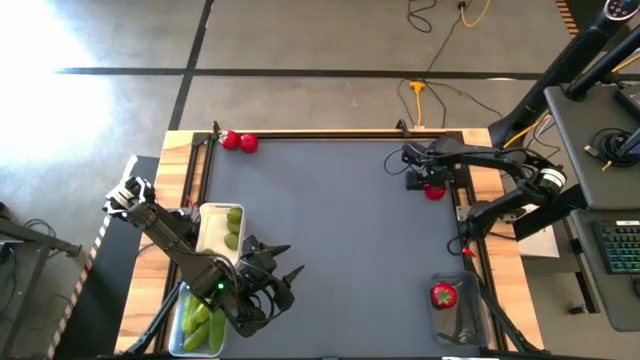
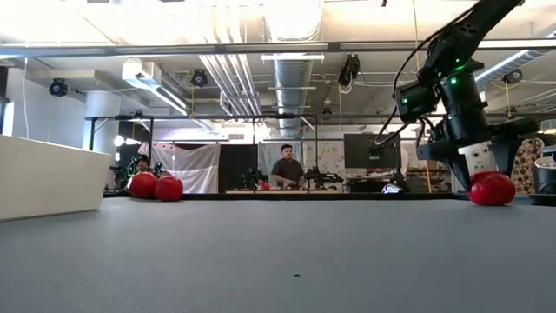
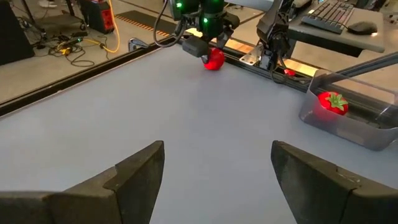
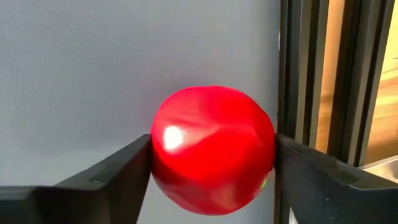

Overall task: Sort produce into baskets
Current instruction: Put the red tomato into the black bin

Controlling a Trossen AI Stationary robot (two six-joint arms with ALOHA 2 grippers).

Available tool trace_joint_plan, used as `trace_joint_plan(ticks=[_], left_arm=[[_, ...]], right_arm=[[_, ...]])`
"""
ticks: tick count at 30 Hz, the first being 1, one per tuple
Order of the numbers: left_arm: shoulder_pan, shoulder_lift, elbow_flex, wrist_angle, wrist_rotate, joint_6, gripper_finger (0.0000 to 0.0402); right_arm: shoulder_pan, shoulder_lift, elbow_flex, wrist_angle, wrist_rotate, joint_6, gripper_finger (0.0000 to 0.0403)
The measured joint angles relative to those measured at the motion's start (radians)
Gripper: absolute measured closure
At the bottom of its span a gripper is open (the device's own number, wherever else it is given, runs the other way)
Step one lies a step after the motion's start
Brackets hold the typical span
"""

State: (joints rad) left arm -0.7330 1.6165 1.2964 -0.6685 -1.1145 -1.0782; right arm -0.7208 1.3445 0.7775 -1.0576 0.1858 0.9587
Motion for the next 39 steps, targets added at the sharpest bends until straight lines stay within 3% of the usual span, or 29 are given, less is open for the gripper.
trace_joint_plan(ticks=[5,10,20,31,39], left_arm=[[0.0,0.0,0.0,0.004,0.0,0.0,0.0123],[0.0,0.0,0.0,0.005,0.0,0.0,0.0123],[0.0,0.0,0.0,0.004,0.0,0.0,0.0123],[0.0,0.0,0.0,0.008,0.0,0.0,0.0123],[0.0,0.0,0.0,0.04,0.0,0.0,0.0123]], right_arm=[[0.0,-0.001,-0.004,0.002,-0.01,-0.004,0.0133],[0.014,-0.002,-0.009,0.001,-0.037,-0.018,0.0135],[0.175,-0.04,-0.013,0.001,-0.073,-0.04,0.0143],[0.508,-0.214,0.02,-0.001,-0.059,0.116,0.0144],[0.899,-0.251,0.134,0.064,0.022,0.311,0.0145]])
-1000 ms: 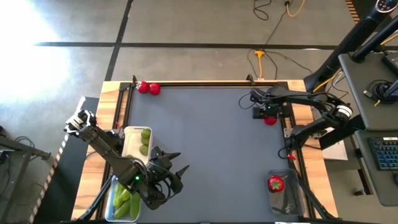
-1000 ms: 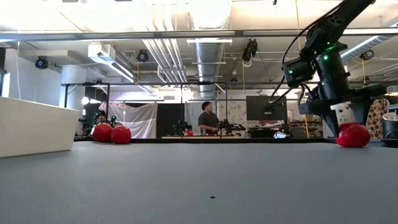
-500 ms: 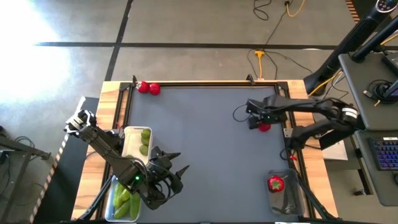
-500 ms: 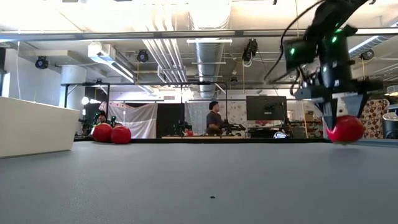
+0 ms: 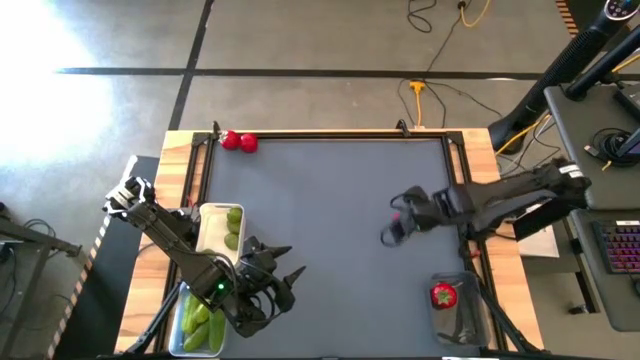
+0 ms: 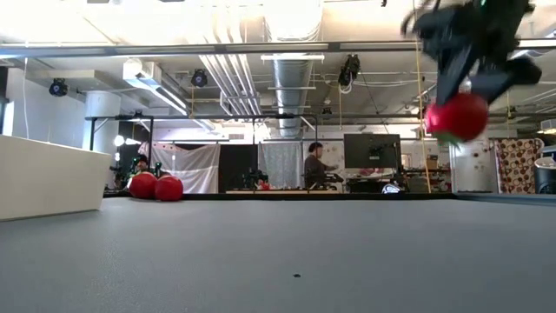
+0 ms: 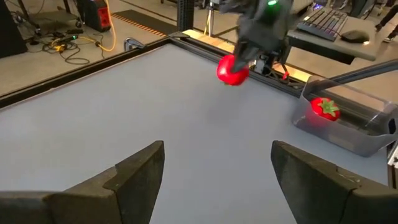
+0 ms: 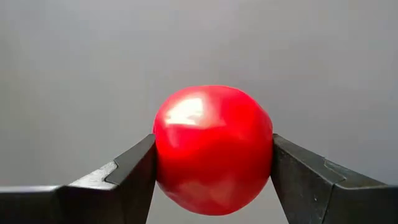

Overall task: Sort produce into baskets
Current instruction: Put the red tomato into the black bin

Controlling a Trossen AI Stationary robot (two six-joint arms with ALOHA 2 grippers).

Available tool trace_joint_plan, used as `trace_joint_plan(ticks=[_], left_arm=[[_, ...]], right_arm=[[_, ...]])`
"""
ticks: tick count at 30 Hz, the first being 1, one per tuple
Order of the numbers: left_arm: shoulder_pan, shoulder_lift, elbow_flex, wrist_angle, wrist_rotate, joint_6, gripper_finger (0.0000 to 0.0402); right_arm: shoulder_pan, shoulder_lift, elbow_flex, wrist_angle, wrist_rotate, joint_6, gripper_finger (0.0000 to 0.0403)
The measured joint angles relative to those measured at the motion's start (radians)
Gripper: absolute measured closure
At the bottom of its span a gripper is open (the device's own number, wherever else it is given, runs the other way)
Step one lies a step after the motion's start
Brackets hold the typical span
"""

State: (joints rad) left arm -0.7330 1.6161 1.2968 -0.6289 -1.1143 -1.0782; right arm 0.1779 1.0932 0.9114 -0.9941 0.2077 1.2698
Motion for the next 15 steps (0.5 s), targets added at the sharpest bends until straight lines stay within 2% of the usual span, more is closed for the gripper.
trace_joint_plan(ticks=[6,10,15], left_arm=[[0.0,0.0,0.0,0.005,0.0,0.0,0.0123],[0.0,0.0,0.0,0.006,0.0,0.0,0.0123],[0.0,0.0,0.0,0.009,0.0,0.0,0.0123]], right_arm=[[0.282,0.079,0.148,0.024,0.082,0.021,0.0145],[0.44,0.152,0.252,0.029,0.076,-0.059,0.0143],[0.589,0.238,0.365,0.024,0.0,0.014,0.0143]])
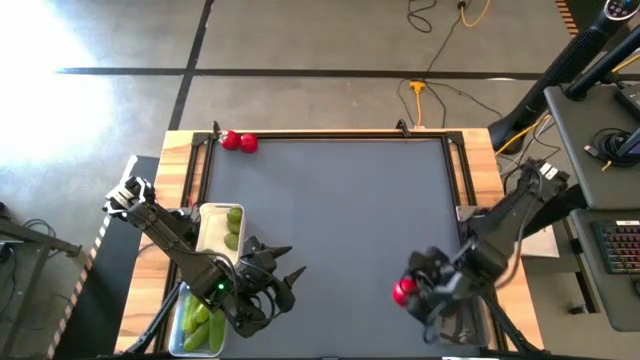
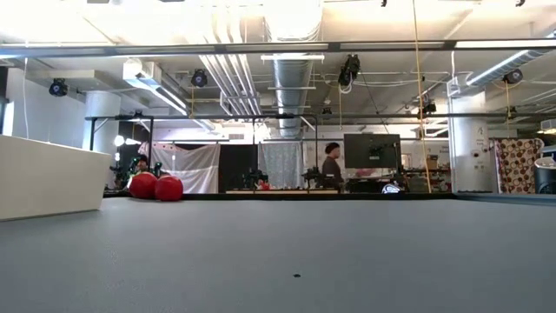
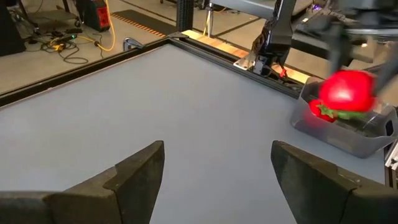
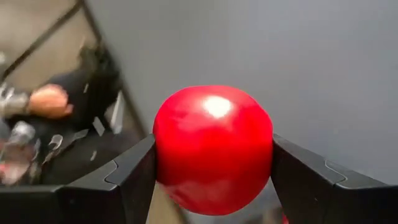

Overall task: Sort produce into baskets
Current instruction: Put the red tomato into the black bin

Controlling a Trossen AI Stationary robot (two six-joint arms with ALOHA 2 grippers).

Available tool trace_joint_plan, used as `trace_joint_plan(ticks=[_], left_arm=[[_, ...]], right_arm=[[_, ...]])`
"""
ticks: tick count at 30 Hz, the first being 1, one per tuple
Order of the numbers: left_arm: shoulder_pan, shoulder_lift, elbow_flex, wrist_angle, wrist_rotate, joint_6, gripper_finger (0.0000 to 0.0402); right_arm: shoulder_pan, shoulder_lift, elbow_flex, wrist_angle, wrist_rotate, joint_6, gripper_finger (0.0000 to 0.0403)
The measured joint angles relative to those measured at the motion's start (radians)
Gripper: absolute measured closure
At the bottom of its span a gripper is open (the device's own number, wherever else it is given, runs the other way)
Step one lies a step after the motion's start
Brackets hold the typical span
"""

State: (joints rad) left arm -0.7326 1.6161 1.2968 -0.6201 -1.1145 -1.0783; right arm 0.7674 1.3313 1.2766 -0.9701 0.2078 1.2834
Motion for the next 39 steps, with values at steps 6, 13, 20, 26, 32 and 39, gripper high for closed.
trace_joint_plan(ticks=[6,13,20,26,32,39], left_arm=[[0.0,0.0,0.0,0.0,0.0,0.0,0.0123],[0.0,0.0,0.0,0.004,0.0,0.0,0.0123],[0.0,0.0,0.0,0.01,0.0,0.0,0.0123],[0.0,0.0,0.0,0.018,0.0,0.0,0.0123],[0.0,0.0,0.0,0.027,0.0,0.0,0.0123],[0.0,0.0,0.0,0.036,0.0,0.0,0.0123]], right_arm=[[0.135,0.089,0.079,-0.143,-0.157,0.276,0.0144],[0.237,0.157,0.051,-0.372,-0.415,0.7,0.0147],[0.258,0.239,-0.02,-0.361,-0.425,0.52,0.0139],[0.256,0.313,-0.051,-0.359,-0.45,0.357,0.0135],[0.255,0.348,-0.051,-0.412,-0.474,0.35,0.0106],[0.25,0.338,-0.048,-0.474,-0.478,0.355,0.0058]])
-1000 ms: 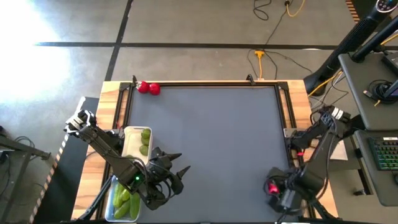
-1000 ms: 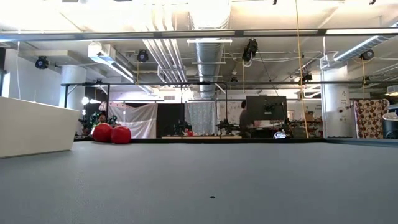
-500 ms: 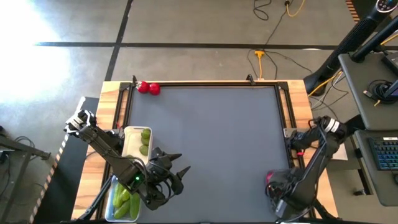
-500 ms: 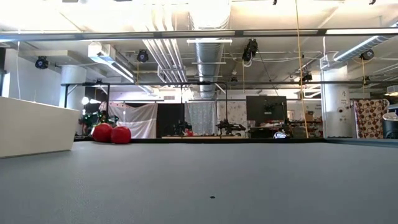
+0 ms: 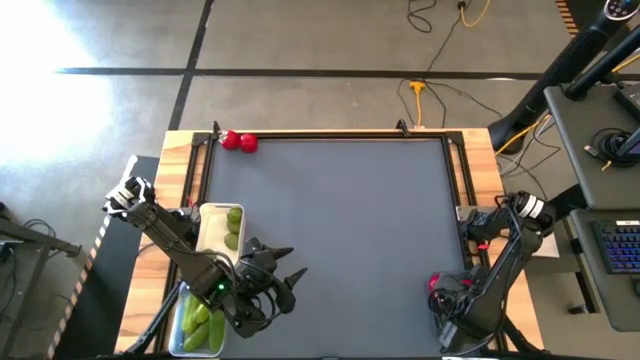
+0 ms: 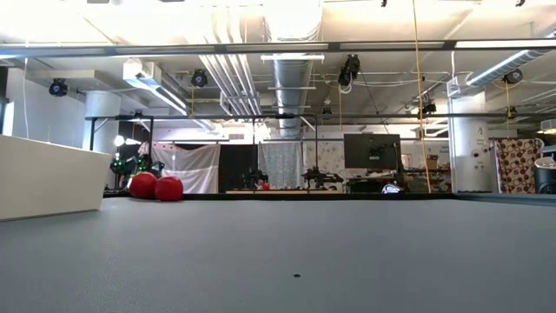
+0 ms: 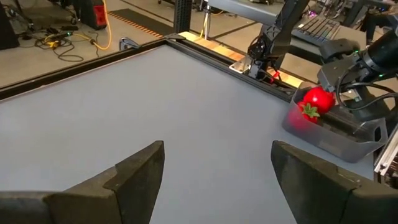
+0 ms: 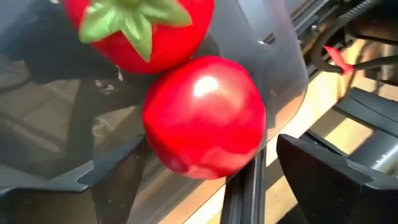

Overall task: Sort produce into baskets
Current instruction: Put the red tomato into the black bin

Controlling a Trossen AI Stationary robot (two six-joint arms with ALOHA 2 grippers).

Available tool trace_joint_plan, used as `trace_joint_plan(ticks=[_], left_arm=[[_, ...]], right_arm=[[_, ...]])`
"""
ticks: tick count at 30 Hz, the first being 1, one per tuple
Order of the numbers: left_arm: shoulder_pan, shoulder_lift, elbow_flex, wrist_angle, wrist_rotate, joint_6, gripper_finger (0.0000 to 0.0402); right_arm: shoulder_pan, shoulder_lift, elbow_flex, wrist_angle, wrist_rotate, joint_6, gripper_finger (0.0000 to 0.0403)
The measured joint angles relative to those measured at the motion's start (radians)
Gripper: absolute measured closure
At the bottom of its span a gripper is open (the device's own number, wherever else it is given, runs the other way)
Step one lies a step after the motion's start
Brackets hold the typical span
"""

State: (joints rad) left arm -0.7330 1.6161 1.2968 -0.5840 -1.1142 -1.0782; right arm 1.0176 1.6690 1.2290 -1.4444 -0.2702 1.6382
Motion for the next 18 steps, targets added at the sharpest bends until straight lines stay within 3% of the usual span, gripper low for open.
trace_joint_plan(ticks=[14,18], left_arm=[[0.0,0.0,0.0,0.019,0.006,0.0,0.0123],[0.0,0.0,0.0,0.024,0.006,0.0,0.0123]], right_arm=[[-0.04,-0.093,0.018,-0.014,0.007,-0.015,0.004],[-0.062,-0.129,0.023,-0.018,0.09,-0.003,0.004]])
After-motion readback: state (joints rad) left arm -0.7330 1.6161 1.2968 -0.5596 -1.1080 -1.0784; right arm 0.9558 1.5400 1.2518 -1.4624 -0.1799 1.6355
